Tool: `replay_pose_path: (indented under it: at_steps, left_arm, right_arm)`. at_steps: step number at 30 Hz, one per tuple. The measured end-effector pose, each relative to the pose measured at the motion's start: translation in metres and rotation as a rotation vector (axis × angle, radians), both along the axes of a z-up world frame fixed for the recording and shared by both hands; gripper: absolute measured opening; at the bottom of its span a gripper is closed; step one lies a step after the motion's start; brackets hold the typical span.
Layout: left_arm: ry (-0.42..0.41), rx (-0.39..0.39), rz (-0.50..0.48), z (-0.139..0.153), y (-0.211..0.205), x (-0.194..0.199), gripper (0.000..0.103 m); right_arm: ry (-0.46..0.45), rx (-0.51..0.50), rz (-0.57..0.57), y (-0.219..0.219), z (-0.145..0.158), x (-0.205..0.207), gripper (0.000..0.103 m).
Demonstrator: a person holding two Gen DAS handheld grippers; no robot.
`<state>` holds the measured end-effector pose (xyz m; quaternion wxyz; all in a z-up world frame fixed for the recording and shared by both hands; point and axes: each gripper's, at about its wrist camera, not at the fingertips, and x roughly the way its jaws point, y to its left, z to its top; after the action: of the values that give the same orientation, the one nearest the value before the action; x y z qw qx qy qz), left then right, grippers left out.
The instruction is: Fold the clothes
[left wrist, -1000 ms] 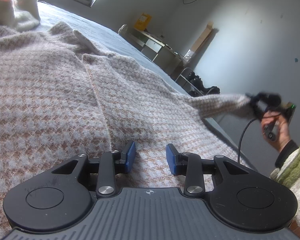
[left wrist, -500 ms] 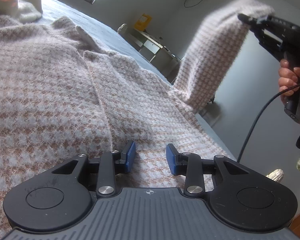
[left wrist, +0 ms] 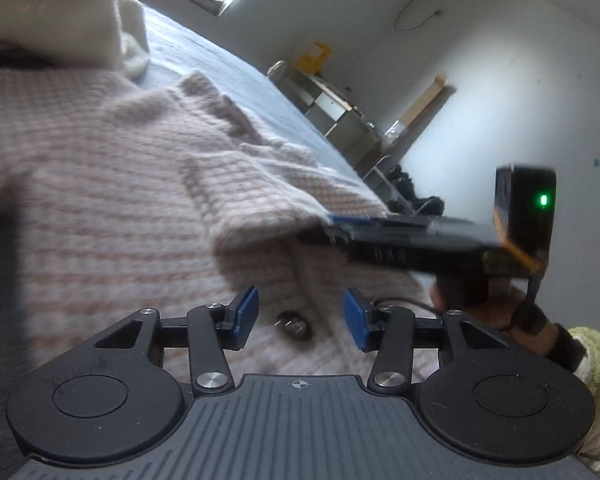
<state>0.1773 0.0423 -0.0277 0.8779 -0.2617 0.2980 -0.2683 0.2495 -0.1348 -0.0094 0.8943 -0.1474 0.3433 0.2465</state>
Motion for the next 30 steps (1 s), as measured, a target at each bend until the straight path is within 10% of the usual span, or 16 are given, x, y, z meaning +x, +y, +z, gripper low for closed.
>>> replay_pose_path:
  at_steps: [11, 16, 21, 30]
  left_arm:
    - [-0.059, 0.133, 0.019, 0.023, -0.014, 0.032, 0.054]
    - [-0.049, 0.267, 0.018, 0.023, -0.041, 0.059, 0.055]
    - [-0.076, 0.395, 0.009, 0.034, -0.067, 0.083, 0.055]
    - [-0.191, 0.643, -0.058, 0.060, -0.156, 0.168, 0.055]
  right_arm:
    - [0.436, 0.570, -0.062, -0.128, 0.037, -0.093, 0.054]
    - [0.356, 0.818, -0.258, -0.209, 0.060, -0.106, 0.065]
    - [0.302, 0.913, -0.560, -0.266, 0.012, -0.048, 0.061]
    - [-0.128, 0.303, -0.401, -0.256, 0.008, 0.022, 0.058]
